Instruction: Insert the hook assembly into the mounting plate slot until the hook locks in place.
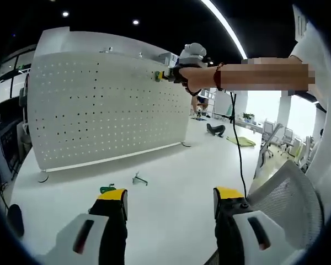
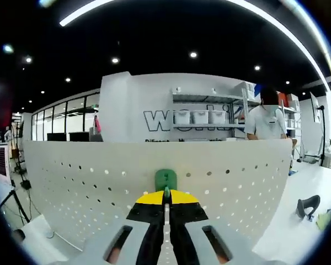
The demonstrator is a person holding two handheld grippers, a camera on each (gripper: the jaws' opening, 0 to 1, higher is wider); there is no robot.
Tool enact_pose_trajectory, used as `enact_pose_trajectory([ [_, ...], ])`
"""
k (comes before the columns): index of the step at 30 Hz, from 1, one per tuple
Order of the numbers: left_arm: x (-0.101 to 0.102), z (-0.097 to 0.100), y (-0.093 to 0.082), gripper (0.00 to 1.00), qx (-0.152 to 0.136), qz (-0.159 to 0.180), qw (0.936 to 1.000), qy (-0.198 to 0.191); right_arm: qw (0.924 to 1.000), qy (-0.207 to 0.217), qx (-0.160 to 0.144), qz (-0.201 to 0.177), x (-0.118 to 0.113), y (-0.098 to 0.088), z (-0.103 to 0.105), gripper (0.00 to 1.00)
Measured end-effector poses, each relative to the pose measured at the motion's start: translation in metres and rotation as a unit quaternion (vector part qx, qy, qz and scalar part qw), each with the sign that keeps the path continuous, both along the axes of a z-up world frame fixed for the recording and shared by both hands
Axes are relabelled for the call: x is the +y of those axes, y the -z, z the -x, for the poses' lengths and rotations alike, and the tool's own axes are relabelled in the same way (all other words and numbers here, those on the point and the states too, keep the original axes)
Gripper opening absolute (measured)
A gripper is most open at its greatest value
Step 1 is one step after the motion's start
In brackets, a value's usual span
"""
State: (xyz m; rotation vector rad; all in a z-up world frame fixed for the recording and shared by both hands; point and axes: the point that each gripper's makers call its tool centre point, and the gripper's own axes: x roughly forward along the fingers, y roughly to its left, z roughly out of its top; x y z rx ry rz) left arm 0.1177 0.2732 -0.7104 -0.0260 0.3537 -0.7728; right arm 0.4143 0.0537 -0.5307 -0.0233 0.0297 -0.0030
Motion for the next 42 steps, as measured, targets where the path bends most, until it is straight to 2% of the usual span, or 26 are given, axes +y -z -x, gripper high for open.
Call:
enact_pose_trajectory([
  [5,0.0004,0.0001,0.001,0.65,0.002,-0.001,1.0,0.0,1.0,0.006,-0.001,-0.003,-0.0015,0.001,0.0001,0.0],
  [10,-0.0002,0.0002,0.0012,0.65,0.002,-0.001,1.0,0.001,0.9996,0.012,0.0,0.024,0.0005,0.0004,0.0018,0.0],
  [12,-0.0007,0.0004,0.0014,0.65,0.002,-0.001,1.0,0.001,0.9998,0.016,-0.004,0.009,-0.0003,0.0005,0.0019,0.0],
  [15,-0.0012,0.0003,0.0007,0.65,0.001,-0.002,1.0,0.002,0.9993,0.018,-0.006,0.031,0.001,0.0008,0.003,0.0],
  [17,-0.0014,0.0004,0.0007,0.65,0.002,-0.001,1.0,0.002,0.9998,0.02,-0.007,0.006,-0.0005,0.0008,0.0033,0.0],
  [19,-0.0014,0.0006,0.0012,0.65,0.002,-0.003,1.0,0.003,0.9995,0.019,-0.009,0.023,0.0,0.0006,0.0028,0.0],
  [24,-0.0007,0.0007,0.0008,0.64,0.001,-0.002,1.0,0.001,0.9993,0.017,-0.011,0.031,-0.0001,0.0003,0.0018,0.0],
  [28,-0.002,0.0009,0.0006,0.64,0.002,-0.003,1.0,0.005,0.9998,0.017,-0.006,-0.001,-0.0007,0.0,0.0,0.0],
  [30,-0.0026,0.0002,0.0001,0.64,0.001,-0.004,1.0,0.007,0.999,0.016,-0.008,-0.041,-0.0005,0.0005,-0.0006,0.0],
  [35,-0.0019,-0.0022,-0.0022,0.64,-0.002,-0.004,1.0,0.007,0.9989,0.016,-0.003,-0.044,-0.002,0.0001,-0.0032,0.0],
  [36,-0.0017,-0.0022,-0.002,0.64,-0.001,-0.005,1.0,0.007,0.9967,0.016,0.0,-0.079,-0.0007,0.0013,-0.0032,0.0],
  [37,-0.0012,-0.0022,-0.0016,0.64,-0.001,-0.006,1.0,0.007,0.9955,0.016,0.0,-0.093,-0.0016,0.0014,-0.003,0.0],
  [39,-0.0006,-0.0021,-0.0013,0.64,0.0,-0.005,1.0,0.006,0.9978,0.015,-0.002,-0.064,-0.0024,0.0007,-0.0038,0.0],
  [40,-0.0006,-0.002,-0.0009,0.64,0.001,-0.005,1.0,0.006,0.9994,0.016,0.0,-0.032,-0.0022,0.0005,-0.0036,0.0],
  [41,-0.0006,-0.0019,-0.0004,0.64,0.0,-0.005,1.0,0.006,0.9997,0.016,0.001,-0.02,-0.0017,0.0004,-0.0036,0.0],
  [42,-0.0007,-0.0016,0.0001,0.64,0.001,-0.007,1.0,0.006,0.9995,0.016,-0.001,-0.027,-0.0002,0.0007,-0.0039,0.0],
])
